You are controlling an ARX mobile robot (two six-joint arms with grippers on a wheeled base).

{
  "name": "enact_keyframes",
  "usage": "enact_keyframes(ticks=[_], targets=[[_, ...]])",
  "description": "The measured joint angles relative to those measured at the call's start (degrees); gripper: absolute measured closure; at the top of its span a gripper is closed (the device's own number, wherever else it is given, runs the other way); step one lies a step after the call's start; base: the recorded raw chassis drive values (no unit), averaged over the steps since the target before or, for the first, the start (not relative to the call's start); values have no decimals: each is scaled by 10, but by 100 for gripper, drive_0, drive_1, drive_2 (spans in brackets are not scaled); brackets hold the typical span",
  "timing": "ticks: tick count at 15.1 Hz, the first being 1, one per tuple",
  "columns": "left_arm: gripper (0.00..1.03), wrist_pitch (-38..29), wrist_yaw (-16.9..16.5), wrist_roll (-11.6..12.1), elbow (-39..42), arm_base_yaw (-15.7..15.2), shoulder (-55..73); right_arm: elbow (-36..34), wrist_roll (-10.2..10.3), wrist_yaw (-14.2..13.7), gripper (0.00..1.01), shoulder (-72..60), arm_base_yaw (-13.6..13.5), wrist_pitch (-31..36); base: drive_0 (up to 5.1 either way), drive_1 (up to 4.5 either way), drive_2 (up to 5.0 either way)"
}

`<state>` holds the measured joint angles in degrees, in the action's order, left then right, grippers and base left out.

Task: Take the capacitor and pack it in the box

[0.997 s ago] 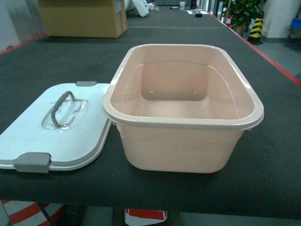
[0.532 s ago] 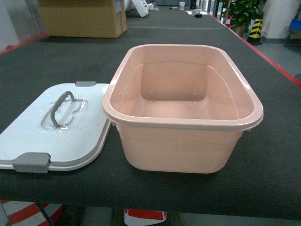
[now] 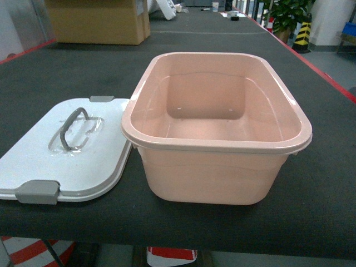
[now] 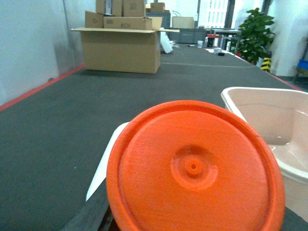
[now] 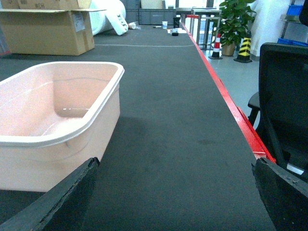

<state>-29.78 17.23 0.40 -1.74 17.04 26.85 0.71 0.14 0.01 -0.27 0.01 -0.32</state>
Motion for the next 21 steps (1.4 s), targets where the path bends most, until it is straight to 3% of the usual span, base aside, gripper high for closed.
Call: enact_keyframes(ticks=[3, 5, 7, 9, 12, 14, 15, 16, 19, 21], targets=[[59, -226, -1, 1, -125, 63, 268, 0, 0, 0, 3, 0, 0, 0, 0, 0, 0], [59, -293, -2, 2, -223, 105, 419, 0, 0, 0, 3, 0, 0, 0, 0, 0, 0], [59, -286, -7, 5, -339, 150, 583, 0, 0, 0, 3, 0, 0, 0, 0, 0, 0], [59, -273, -17, 10, -448, 166, 713, 0, 0, 0, 3, 0, 0, 0, 0, 0, 0], [27, -268, -20, 14, -510, 167, 808, 0, 0, 0, 3, 0, 0, 0, 0, 0, 0], [3, -272, -26, 14, -492, 151, 782, 0, 0, 0, 3, 0, 0, 0, 0, 0, 0], [5, -276, -34, 14, -472, 133, 755, 0, 0, 0, 3, 0, 0, 0, 0, 0, 0], [5, -275, -46, 14, -446, 100, 718, 0, 0, 0, 3, 0, 0, 0, 0, 0, 0], [5, -298, -90, 16, -371, -40, 649, 0, 0, 0, 3, 0, 0, 0, 0, 0, 0], [5, -328, -123, 24, -358, -117, 707, 0, 0, 0, 3, 0, 0, 0, 0, 0, 0]])
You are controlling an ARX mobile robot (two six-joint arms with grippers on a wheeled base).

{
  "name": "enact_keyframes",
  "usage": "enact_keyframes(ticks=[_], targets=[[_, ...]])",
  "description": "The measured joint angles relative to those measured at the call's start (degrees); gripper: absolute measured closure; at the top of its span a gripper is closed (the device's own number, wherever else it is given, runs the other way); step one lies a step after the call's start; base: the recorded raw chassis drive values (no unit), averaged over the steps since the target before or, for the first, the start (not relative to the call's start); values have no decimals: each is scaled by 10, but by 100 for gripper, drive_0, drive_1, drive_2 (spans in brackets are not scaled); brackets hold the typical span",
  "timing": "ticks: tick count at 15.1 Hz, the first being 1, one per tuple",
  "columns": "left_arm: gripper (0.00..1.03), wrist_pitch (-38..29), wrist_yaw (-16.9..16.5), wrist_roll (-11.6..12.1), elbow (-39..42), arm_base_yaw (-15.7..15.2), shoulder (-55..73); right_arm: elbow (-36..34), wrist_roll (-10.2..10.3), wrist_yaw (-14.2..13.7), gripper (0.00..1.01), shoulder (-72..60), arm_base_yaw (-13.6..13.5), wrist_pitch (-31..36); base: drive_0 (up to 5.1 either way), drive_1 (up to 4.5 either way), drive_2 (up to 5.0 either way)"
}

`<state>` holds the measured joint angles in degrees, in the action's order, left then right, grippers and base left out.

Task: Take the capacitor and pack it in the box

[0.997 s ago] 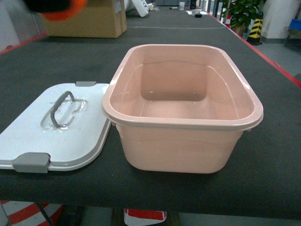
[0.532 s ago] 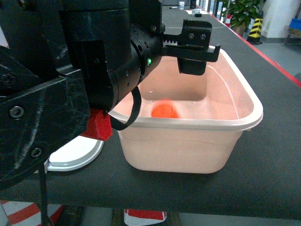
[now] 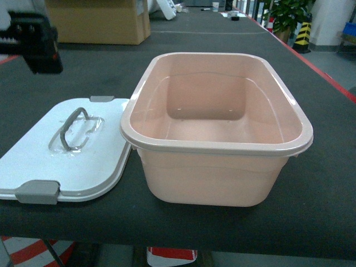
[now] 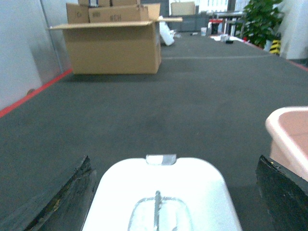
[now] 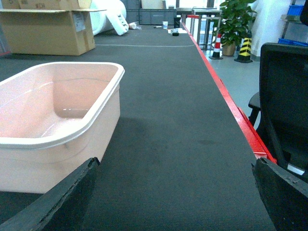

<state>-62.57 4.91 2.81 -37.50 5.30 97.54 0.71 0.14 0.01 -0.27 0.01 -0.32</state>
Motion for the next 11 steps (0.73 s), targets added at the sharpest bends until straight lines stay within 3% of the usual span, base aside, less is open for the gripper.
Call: enact_keyframes(ticks=[3, 7, 11], targets=[[5, -31, -14, 4, -51, -29, 151, 0, 0, 0, 3, 0, 0, 0, 0, 0, 0], [9, -30, -34, 5, -152, -30, 328, 0, 0, 0, 3, 0, 0, 0, 0, 0, 0], [53, -31, -35, 3, -166, -29, 358, 0, 0, 0, 3, 0, 0, 0, 0, 0, 0]])
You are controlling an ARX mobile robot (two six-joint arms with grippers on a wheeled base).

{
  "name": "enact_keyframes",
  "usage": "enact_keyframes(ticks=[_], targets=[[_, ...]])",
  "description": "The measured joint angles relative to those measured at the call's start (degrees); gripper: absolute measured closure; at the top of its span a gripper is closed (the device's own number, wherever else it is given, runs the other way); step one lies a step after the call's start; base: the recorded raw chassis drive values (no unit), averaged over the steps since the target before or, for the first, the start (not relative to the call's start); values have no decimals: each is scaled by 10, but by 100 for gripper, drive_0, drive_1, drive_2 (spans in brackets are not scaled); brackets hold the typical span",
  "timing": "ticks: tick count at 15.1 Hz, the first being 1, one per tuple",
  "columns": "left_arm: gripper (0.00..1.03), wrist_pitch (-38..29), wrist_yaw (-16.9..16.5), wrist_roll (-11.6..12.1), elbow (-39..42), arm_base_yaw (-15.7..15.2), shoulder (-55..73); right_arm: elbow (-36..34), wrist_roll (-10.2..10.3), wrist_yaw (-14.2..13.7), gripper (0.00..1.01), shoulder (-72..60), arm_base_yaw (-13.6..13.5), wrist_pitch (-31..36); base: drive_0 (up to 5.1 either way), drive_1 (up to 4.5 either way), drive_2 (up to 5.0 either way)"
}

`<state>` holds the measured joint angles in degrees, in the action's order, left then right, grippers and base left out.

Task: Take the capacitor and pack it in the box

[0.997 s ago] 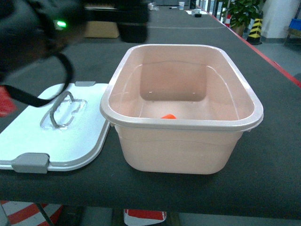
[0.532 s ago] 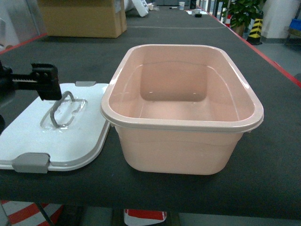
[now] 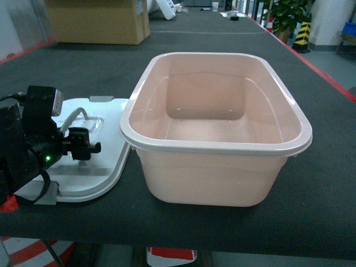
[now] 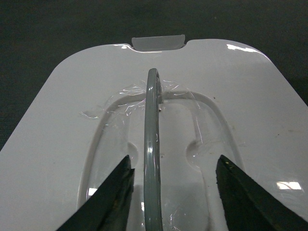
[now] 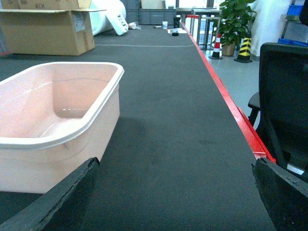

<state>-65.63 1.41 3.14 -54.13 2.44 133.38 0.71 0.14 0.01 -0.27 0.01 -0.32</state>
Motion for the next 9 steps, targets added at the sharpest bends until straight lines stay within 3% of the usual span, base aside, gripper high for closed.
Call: enact_keyframes(ticks=[4, 5, 9], targets=[[97, 4, 1, -1, -1, -3, -1, 0, 0, 0, 3, 0, 0, 0, 0, 0, 0], [101, 7, 1, -3, -1, -5, -5, 0, 0, 0, 3, 0, 0, 0, 0, 0, 0], [101, 40, 0, -4, 25, -15, -93, 0, 0, 0, 3, 0, 0, 0, 0, 0, 0]])
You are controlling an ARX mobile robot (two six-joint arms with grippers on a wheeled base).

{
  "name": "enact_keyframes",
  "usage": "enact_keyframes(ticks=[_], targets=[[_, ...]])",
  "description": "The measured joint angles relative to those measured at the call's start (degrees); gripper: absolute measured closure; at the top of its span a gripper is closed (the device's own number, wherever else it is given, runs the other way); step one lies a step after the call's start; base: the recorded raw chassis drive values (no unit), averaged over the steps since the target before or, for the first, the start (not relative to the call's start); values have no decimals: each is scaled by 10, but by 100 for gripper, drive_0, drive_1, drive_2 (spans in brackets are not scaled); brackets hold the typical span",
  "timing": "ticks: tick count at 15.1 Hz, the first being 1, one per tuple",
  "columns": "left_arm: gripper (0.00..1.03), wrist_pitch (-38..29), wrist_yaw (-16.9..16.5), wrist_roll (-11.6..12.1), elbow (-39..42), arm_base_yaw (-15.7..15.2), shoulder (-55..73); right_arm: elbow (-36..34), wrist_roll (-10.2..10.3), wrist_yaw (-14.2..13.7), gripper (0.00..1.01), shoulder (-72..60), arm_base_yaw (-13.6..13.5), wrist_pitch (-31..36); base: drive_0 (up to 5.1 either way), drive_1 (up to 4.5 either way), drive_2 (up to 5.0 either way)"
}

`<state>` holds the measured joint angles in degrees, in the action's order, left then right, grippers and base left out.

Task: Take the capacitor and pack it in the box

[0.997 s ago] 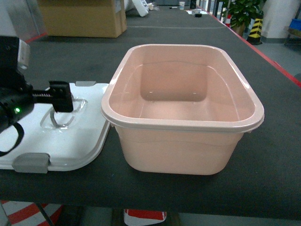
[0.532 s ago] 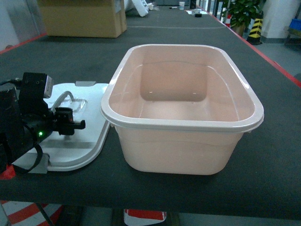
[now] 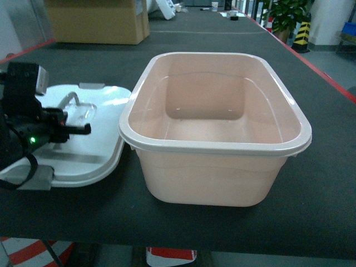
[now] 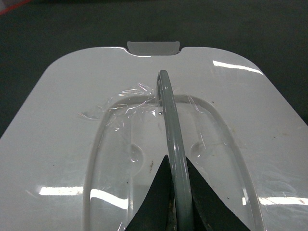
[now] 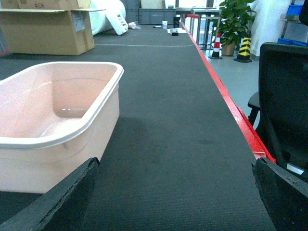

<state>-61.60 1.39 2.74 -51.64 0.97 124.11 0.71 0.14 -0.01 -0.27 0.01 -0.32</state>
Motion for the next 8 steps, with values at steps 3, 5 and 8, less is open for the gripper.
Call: enact_keyframes(ticks=[3, 5, 8], targets=[[101, 88, 20, -14, 3, -11, -141, 0, 0, 0, 3, 0, 0, 0, 0, 0, 0], [101, 155, 51, -19, -2, 11, -254, 0, 0, 0, 3, 0, 0, 0, 0, 0, 0], [101, 210, 97, -38, -30, 117, -316, 0, 0, 0, 3, 0, 0, 0, 0, 0, 0]])
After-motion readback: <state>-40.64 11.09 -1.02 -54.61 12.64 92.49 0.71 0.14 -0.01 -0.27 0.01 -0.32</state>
